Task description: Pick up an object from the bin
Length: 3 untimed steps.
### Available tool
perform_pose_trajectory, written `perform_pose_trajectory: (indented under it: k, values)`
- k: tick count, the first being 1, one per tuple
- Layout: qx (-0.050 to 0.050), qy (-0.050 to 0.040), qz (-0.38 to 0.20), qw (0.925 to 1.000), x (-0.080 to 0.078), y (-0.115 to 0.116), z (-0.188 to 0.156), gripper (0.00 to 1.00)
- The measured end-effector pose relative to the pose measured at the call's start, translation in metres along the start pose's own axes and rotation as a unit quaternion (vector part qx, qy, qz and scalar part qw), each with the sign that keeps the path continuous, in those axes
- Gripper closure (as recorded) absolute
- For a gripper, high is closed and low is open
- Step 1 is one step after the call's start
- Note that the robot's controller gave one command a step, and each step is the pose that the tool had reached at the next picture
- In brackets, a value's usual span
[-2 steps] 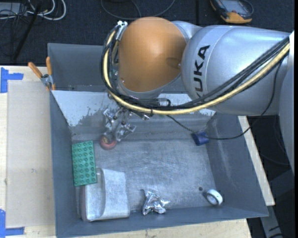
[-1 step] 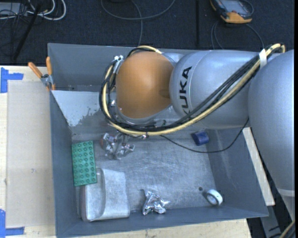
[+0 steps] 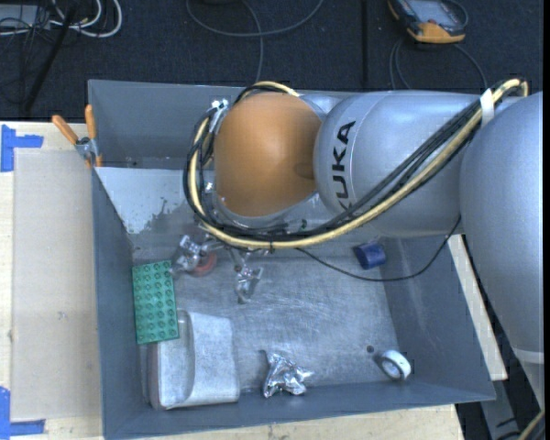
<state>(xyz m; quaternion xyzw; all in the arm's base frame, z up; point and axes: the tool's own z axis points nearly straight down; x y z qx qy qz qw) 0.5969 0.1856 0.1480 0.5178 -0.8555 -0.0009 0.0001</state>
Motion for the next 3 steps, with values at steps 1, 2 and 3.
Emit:
perform_pose_trajectory:
  k: [1, 2, 3]
  values:
    - [0.004, -0.0036, -0.015, 0.9999, 0.006, 0.012, -0.121, 0.00]
    - [-0.003, 0.0012, -0.266, 0.9639, -0.043, 0.022, 0.008, 0.00]
    - [0.004, -0.0075, -0.319, 0.9478, -0.049, 0.034, 0.072, 0.00]
